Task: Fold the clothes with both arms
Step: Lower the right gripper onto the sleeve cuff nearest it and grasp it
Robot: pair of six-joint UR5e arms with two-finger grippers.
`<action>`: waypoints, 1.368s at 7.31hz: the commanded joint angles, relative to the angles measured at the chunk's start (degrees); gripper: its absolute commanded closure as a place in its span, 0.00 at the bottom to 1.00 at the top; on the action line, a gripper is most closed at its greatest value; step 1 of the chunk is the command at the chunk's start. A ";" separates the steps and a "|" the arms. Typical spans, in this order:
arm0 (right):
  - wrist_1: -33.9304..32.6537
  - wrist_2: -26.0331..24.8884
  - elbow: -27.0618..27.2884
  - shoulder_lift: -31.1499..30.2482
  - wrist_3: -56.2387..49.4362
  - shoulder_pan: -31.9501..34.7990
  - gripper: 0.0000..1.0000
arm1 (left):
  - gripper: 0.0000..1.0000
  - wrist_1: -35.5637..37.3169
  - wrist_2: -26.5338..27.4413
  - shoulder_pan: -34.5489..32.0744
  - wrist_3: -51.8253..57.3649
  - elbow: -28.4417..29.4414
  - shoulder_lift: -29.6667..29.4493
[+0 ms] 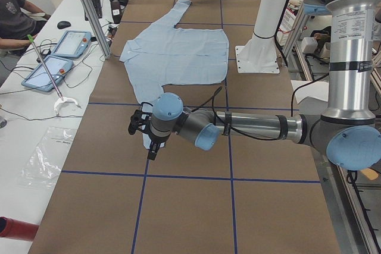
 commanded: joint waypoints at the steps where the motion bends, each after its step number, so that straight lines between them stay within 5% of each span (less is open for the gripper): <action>1: 0.10 0.01 -1.92 0.23 -0.03 -1.61 0.09 | 0.00 0.00 0.00 0.00 0.09 0.00 0.00; 5: 4.74 0.01 -7.29 1.91 0.15 -2.51 0.07 | 0.00 0.00 0.00 0.00 0.09 0.00 -0.09; 10: 4.84 0.62 -8.43 2.78 5.68 -2.51 0.19 | 0.00 0.00 0.00 0.00 0.00 -0.09 -0.09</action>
